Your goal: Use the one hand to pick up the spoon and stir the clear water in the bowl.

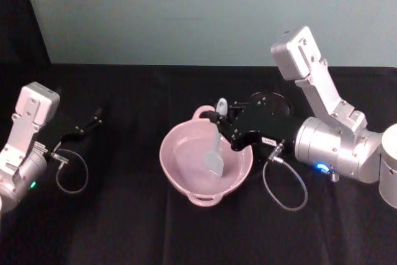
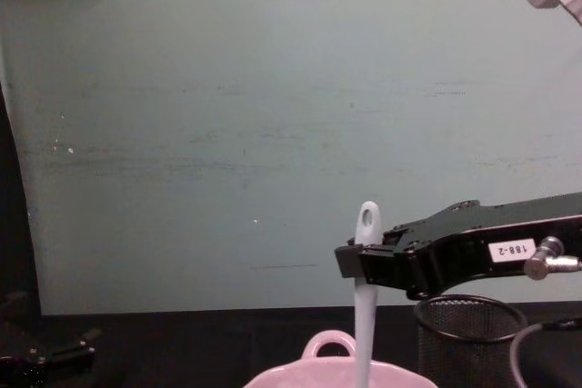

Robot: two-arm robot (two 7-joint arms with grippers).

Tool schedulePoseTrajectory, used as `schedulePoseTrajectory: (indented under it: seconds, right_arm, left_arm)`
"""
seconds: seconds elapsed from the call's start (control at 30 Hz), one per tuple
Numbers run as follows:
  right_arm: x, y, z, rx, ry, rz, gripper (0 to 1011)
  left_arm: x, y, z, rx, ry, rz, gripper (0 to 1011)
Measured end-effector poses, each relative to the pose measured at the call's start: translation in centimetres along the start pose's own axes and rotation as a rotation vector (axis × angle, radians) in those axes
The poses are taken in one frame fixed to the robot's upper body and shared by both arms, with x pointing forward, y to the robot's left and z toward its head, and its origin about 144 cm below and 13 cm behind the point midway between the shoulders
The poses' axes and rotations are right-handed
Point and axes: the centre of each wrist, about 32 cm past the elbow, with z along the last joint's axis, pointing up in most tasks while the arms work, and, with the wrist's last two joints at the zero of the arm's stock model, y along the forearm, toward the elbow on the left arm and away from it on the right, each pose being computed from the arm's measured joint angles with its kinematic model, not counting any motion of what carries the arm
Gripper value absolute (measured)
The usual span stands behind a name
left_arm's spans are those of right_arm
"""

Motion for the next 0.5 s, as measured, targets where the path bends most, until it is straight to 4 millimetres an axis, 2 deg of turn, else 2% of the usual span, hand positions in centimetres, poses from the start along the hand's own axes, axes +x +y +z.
schedulePoseTrajectory:
  seconds: [0.17,0.5]
  right_arm:
    - [-0.3,0.3,-0.2,0.017,0.021,0.018,121]
    - [-0.3,2.2,-1.1,0.031,0.03,0.005,121]
  left_arm:
    - [0.0,0.0,0.0,0.0,0.0,0.0,1011]
    - [0.0,0.0,0.0,0.0,0.0,0.0,1011]
